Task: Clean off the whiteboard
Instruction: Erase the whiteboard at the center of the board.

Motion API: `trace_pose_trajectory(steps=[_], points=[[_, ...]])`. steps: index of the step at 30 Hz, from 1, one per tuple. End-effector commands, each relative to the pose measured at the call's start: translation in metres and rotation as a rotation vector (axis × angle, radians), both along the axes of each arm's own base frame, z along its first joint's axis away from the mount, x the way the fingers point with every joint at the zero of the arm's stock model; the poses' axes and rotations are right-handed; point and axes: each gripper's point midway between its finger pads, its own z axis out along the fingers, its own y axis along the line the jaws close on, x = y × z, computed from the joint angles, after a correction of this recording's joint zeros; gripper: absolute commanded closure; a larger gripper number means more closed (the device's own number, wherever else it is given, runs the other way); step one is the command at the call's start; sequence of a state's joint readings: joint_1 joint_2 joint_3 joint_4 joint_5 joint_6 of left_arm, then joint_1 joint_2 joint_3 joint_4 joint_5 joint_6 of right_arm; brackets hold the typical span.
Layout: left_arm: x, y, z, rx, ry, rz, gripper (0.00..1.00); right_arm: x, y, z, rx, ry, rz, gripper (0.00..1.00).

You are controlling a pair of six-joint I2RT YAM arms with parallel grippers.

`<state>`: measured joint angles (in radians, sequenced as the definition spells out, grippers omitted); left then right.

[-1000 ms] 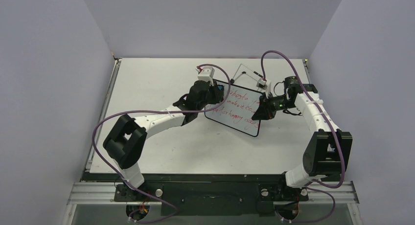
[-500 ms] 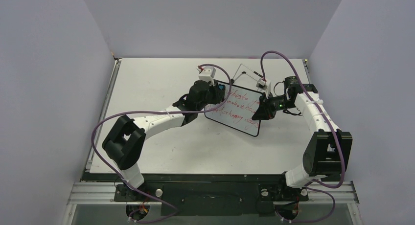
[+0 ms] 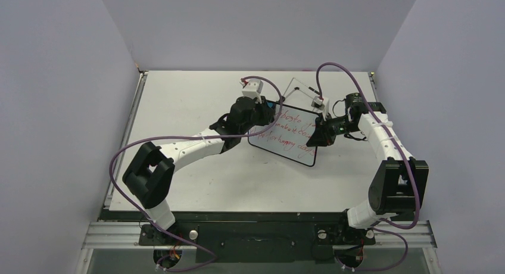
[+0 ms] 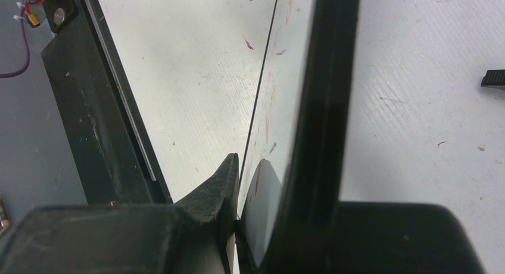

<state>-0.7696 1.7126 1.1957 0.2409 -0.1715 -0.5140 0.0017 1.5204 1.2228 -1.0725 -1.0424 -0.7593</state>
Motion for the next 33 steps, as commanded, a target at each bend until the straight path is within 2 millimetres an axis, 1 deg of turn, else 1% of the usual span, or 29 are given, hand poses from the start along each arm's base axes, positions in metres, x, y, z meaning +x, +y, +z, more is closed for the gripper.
trace_pose_trajectory(steps=[1,5,8,10,12,13,14,15,18,21,25,29,31,33], points=[[0.023,0.034,0.006,0.012,-0.025,0.151,1.0,-0.026,0.011,-0.002,-0.009,0.045,0.1,1.0],[0.03,0.047,0.001,0.042,-0.018,0.19,1.0,-0.026,0.011,-0.002,-0.009,0.046,0.101,1.0],[0.033,0.045,0.004,0.045,-0.023,0.172,1.0,-0.026,0.011,-0.001,-0.008,0.043,0.102,1.0],[0.031,0.037,0.007,0.033,-0.031,0.134,1.0,-0.026,0.011,-0.001,-0.009,0.043,0.102,1.0],[0.024,0.023,0.011,0.009,-0.046,0.063,1.0,-0.026,0.011,-0.002,-0.011,0.044,0.102,1.0],[0.017,0.012,0.012,0.001,-0.052,0.01,1.0,-0.026,0.011,-0.002,-0.01,0.045,0.103,1.0],[0.014,0.007,0.012,0.001,-0.052,-0.013,1.0,-0.026,0.011,-0.002,-0.01,0.046,0.102,1.0],[0.006,-0.004,0.01,0.002,-0.049,-0.063,1.0,-0.026,0.011,-0.002,-0.01,0.046,0.102,1.0],[-0.013,-0.022,0.001,-0.01,-0.036,-0.163,1.0,-0.026,0.011,-0.002,-0.009,0.046,0.102,1.0],[-0.026,-0.027,-0.014,-0.01,-0.024,-0.206,1.0,-0.026,0.011,-0.002,-0.009,0.045,0.103,1.0],[-0.033,-0.022,-0.025,0.0,-0.017,-0.212,1.0,-0.026,0.011,-0.002,-0.009,0.045,0.103,1.0],[-0.03,-0.011,-0.042,0.052,0.003,-0.164,1.0,-0.026,0.011,-0.003,-0.01,0.046,0.103,1.0],[-0.026,-0.001,-0.052,0.09,0.027,-0.106,1.0,-0.026,0.011,-0.002,-0.01,0.047,0.102,1.0],[-0.012,0.02,-0.057,0.132,0.042,0.019,1.0,-0.026,0.011,-0.002,-0.009,0.046,0.103,1.0]])
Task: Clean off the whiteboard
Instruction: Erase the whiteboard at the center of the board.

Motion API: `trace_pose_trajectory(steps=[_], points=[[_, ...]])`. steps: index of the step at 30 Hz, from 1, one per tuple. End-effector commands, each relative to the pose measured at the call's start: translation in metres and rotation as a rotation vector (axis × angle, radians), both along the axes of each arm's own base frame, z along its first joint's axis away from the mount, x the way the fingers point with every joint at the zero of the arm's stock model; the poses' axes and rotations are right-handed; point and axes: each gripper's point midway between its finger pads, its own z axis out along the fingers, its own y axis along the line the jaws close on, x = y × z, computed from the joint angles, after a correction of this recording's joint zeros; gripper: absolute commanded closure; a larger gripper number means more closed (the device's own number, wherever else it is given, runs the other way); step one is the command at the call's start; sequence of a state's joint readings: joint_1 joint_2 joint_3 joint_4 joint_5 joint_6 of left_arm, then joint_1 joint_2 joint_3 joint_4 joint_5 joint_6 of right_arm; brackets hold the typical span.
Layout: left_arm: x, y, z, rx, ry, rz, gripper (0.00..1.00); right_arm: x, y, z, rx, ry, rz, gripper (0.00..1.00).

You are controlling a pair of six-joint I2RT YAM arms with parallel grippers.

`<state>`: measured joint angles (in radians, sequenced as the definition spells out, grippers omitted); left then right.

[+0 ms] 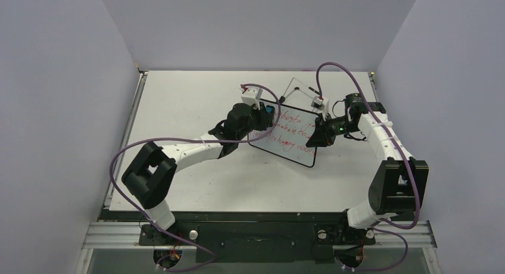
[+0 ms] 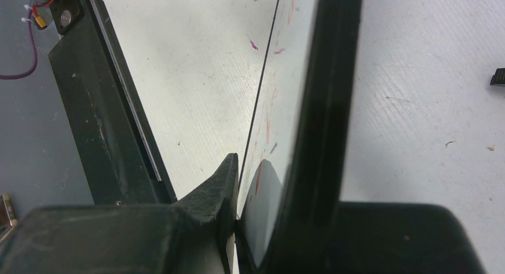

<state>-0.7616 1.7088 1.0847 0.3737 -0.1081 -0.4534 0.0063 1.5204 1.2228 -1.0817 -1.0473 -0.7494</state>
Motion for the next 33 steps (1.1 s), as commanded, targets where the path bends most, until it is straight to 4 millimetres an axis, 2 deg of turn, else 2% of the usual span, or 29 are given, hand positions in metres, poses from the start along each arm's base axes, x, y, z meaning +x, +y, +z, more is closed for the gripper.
trace_pose_trajectory(steps=[1,3,5,7,10,13,16,20,22,25,28,30,33], points=[[0.001,0.024,-0.034,0.112,0.084,0.123,1.0,-0.023,0.009,-0.003,-0.013,0.03,0.104,1.0],[0.009,0.031,-0.02,0.095,0.063,0.169,1.0,-0.023,0.009,-0.003,-0.013,0.027,0.104,1.0],[0.013,0.027,0.001,0.058,0.02,0.162,1.0,-0.023,0.009,-0.003,-0.013,0.03,0.105,1.0],[0.01,0.013,0.022,0.01,-0.029,0.105,1.0,-0.023,0.009,-0.003,-0.015,0.03,0.105,1.0],[-0.003,-0.015,0.043,-0.048,-0.083,-0.015,1.0,-0.023,0.009,-0.003,-0.014,0.029,0.103,1.0],[-0.018,-0.029,0.041,-0.057,-0.098,-0.095,1.0,-0.023,0.009,-0.003,-0.015,0.03,0.102,1.0],[-0.032,-0.035,0.023,-0.044,-0.079,-0.148,1.0,-0.023,0.009,-0.003,-0.015,0.028,0.105,1.0],[-0.043,-0.032,-0.002,-0.03,-0.037,-0.158,1.0,-0.023,0.009,-0.003,-0.015,0.027,0.104,1.0],[-0.043,-0.027,-0.016,-0.011,-0.01,-0.132,1.0,-0.023,0.009,-0.003,-0.015,0.027,0.104,1.0],[-0.026,-0.007,-0.031,0.031,0.027,-0.009,1.0,-0.023,0.009,-0.003,-0.015,0.029,0.104,1.0],[-0.007,0.011,-0.024,0.021,0.04,0.075,1.0,-0.023,0.009,-0.003,-0.013,0.03,0.104,1.0],[0.005,0.018,-0.009,0.004,0.023,0.103,1.0,-0.023,0.009,-0.003,-0.013,0.029,0.104,1.0],[0.018,0.015,0.021,-0.011,-0.026,0.101,1.0,-0.023,0.009,-0.003,-0.014,0.029,0.104,1.0]])
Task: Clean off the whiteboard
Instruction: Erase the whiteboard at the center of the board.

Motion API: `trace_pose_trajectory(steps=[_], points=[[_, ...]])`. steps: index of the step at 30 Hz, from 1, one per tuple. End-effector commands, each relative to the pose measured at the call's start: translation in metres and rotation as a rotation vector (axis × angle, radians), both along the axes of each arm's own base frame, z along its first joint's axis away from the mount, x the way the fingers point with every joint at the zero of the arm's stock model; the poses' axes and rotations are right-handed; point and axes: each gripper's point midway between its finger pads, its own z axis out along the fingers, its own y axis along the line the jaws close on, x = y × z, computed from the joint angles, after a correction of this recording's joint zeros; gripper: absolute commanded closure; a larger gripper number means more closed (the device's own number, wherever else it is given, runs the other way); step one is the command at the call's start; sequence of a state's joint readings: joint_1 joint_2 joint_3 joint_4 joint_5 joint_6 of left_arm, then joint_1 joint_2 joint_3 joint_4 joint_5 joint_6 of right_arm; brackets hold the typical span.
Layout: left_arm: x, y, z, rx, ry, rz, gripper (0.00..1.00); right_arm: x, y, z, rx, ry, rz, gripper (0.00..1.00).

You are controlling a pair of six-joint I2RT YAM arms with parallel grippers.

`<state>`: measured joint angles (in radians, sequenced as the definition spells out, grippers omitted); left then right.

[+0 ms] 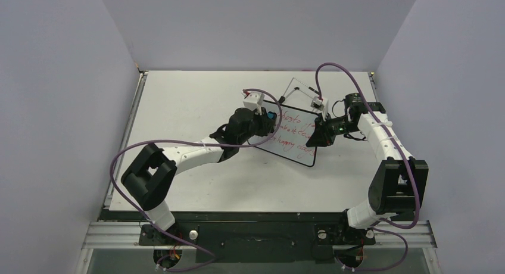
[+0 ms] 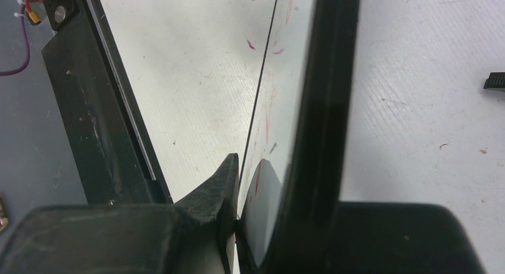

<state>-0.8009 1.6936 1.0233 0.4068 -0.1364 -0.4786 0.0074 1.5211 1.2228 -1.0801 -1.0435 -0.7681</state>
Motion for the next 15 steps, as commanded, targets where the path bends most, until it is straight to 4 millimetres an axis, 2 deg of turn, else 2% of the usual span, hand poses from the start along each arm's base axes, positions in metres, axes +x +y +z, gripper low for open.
trace_pose_trajectory(steps=[1,4,6,8,12,13,14,15], points=[[0.037,0.018,0.039,-0.009,-0.053,0.096,1.0,-0.024,0.01,-0.002,-0.01,0.043,0.093,1.0],[0.04,0.006,0.062,-0.037,-0.098,0.056,1.0,-0.024,0.01,-0.002,-0.01,0.046,0.093,1.0],[0.035,-0.003,0.069,-0.045,-0.116,0.014,1.0,-0.024,0.01,-0.003,-0.01,0.047,0.094,1.0],[0.027,-0.013,0.067,-0.037,-0.121,-0.032,1.0,-0.024,0.009,-0.003,-0.012,0.047,0.093,1.0],[0.011,-0.022,0.041,-0.014,-0.087,-0.081,1.0,-0.024,0.01,-0.003,-0.011,0.047,0.094,1.0],[0.005,-0.021,0.026,-0.005,-0.059,-0.078,1.0,-0.024,0.009,-0.003,-0.012,0.048,0.094,1.0],[0.004,-0.02,0.021,-0.011,-0.053,-0.075,1.0,-0.024,0.01,-0.003,-0.012,0.048,0.094,1.0],[-0.001,-0.015,0.005,-0.002,-0.02,-0.065,1.0,-0.024,0.01,-0.003,-0.011,0.049,0.094,1.0]])
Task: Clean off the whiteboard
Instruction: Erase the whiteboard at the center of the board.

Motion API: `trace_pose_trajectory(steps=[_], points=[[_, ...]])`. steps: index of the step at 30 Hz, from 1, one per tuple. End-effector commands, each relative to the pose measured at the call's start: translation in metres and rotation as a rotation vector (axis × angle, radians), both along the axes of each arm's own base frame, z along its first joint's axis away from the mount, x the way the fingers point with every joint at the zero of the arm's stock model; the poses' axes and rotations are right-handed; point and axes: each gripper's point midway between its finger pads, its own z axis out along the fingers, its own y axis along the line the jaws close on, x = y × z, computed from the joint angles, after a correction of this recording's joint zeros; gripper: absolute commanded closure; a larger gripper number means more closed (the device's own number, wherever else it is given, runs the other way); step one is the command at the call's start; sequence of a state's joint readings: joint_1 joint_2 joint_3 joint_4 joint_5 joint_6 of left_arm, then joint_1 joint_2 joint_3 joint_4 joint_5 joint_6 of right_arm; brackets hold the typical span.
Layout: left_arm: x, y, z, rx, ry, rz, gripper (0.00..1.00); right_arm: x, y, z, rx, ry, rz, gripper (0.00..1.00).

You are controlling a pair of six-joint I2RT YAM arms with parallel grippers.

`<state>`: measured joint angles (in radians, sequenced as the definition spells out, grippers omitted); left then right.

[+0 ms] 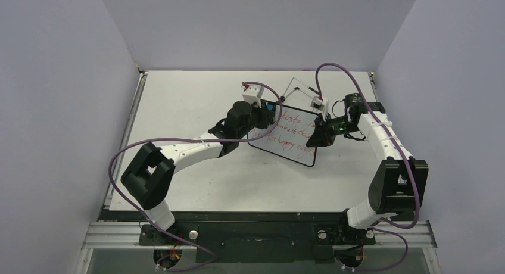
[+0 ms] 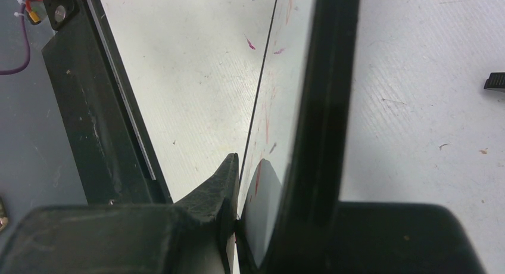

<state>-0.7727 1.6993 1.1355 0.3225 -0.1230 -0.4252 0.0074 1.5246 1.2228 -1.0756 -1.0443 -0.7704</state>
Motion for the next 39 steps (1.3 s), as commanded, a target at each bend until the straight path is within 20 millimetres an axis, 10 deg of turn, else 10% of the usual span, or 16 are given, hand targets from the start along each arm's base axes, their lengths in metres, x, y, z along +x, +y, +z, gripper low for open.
trace_pose_trajectory(steps=[1,7,19,34,39], points=[[-0.022,-0.015,-0.029,-0.028,0.03,-0.064,1.0,-0.025,0.009,-0.002,-0.012,0.051,0.092,1.0],[-0.032,-0.001,-0.068,0.004,0.094,-0.026,1.0,-0.025,0.009,-0.003,-0.013,0.052,0.091,1.0],[-0.005,-0.037,0.031,-0.041,-0.058,-0.072,1.0,-0.025,0.01,-0.003,-0.014,0.053,0.094,1.0],[-0.006,-0.018,0.011,0.0,-0.042,0.005,1.0,-0.025,0.009,-0.003,-0.014,0.055,0.093,1.0],[0.012,-0.009,0.037,-0.021,-0.065,0.047,1.0,-0.026,0.01,-0.003,-0.013,0.056,0.094,1.0]])
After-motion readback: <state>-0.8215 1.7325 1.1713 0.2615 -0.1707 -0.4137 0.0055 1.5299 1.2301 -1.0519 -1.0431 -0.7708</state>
